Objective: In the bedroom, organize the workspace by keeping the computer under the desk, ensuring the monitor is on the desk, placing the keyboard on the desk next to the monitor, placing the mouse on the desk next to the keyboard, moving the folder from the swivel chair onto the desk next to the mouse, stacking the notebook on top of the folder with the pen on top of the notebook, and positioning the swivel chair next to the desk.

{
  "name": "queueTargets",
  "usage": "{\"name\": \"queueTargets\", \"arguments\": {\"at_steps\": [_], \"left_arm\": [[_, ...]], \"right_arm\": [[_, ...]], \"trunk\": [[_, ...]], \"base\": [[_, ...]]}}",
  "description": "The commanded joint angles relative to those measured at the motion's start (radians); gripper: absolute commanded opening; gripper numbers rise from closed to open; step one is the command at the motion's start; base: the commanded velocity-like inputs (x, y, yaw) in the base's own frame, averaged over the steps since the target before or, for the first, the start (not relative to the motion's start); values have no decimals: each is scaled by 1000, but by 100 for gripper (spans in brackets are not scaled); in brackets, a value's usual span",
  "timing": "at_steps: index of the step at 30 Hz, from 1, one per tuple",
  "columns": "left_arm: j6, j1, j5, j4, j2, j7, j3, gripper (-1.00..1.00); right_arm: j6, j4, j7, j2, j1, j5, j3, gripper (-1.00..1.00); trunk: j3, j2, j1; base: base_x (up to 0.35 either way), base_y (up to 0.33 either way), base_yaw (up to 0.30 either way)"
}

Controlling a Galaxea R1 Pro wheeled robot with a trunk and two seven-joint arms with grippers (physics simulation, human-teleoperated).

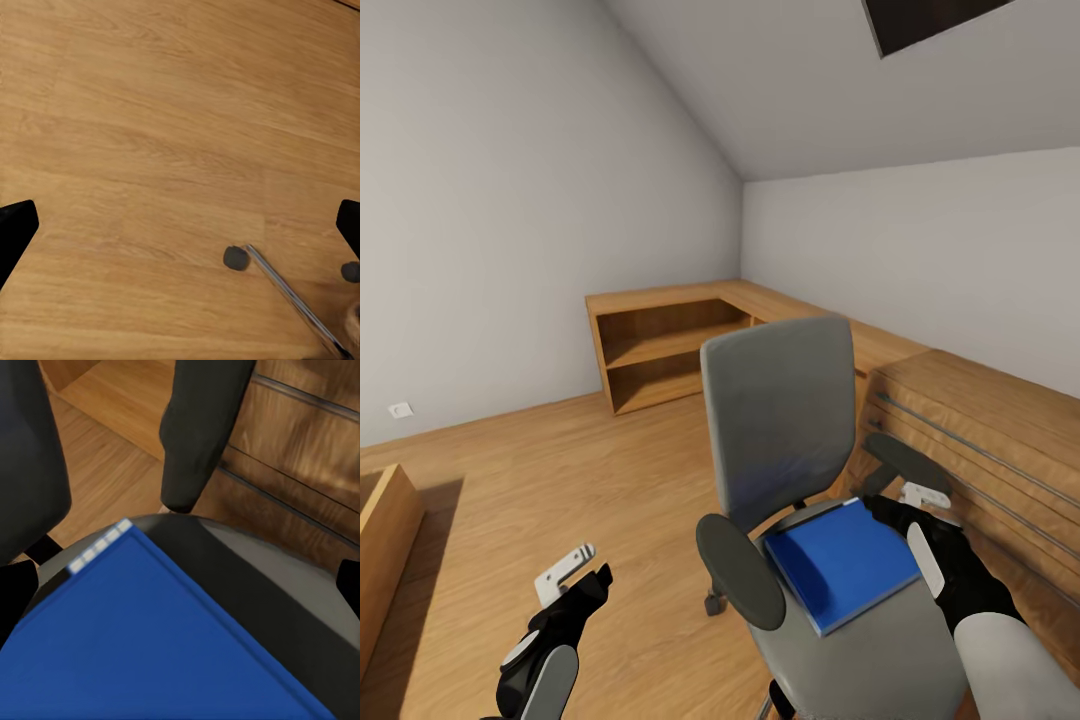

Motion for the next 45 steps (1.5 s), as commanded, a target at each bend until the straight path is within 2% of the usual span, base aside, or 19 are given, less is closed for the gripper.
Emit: {"name": "queueTargets", "arguments": {"at_steps": [1,30,45], "left_arm": [[3,-1,6,-1,0,8,-1,100],[3,-1,8,0,0,11,-1,100],[9,-1,12,11,3,9,0,100]], "right_arm": [[4,-2,-5,0,0,-10,0,100],[18,3,-5,1,-1,-10,3,100],[39,3,-5,1,0,-9,3,100]], "trunk": [[-4,-8,4],[-95,-211,115],[-95,-211,115]], "base": [[0,0,0],[0,0,0],[0,0,0]]}}
